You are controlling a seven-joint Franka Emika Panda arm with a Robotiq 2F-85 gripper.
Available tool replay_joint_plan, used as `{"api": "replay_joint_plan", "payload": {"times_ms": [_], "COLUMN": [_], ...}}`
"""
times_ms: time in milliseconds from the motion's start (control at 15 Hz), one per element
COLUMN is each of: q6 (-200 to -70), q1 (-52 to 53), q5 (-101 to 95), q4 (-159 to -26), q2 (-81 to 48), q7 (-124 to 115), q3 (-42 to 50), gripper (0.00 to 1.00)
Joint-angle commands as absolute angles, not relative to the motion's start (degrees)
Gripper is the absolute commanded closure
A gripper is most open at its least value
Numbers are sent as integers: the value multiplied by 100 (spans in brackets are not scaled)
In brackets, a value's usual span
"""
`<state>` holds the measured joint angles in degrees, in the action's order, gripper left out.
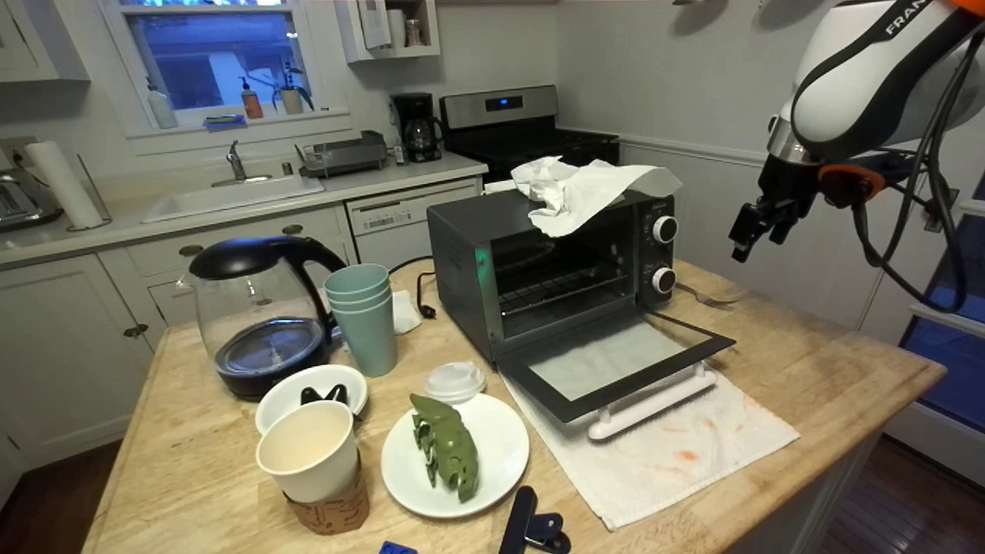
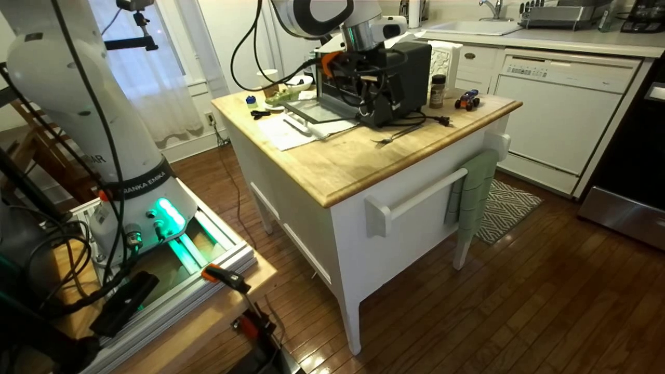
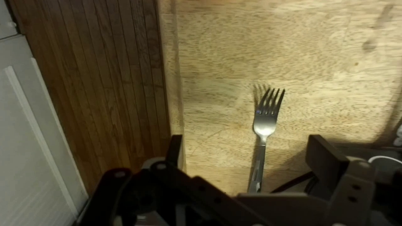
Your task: Put the silver fork on the white plate
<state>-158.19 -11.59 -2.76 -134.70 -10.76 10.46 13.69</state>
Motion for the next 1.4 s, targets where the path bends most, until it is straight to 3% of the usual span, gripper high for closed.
{"api": "replay_joint_plan", "payload": {"times_ms": [0,867,933,1200,1333], "q6": [-16199,-16973,-17058,-17355,-17431], "q1": [-1442,-2182,-2266,-2434,-2494], "q5": [543,796,817,759,710], "q4": [-13351,-12715,-12655,-12427,-12341], "q2": [-1342,-2561,-2641,-2921,-3019], "q7": [1557,1830,1830,1691,1663], "q3": [888,122,37,-145,-228], "gripper": [0,1,19,41,45]}}
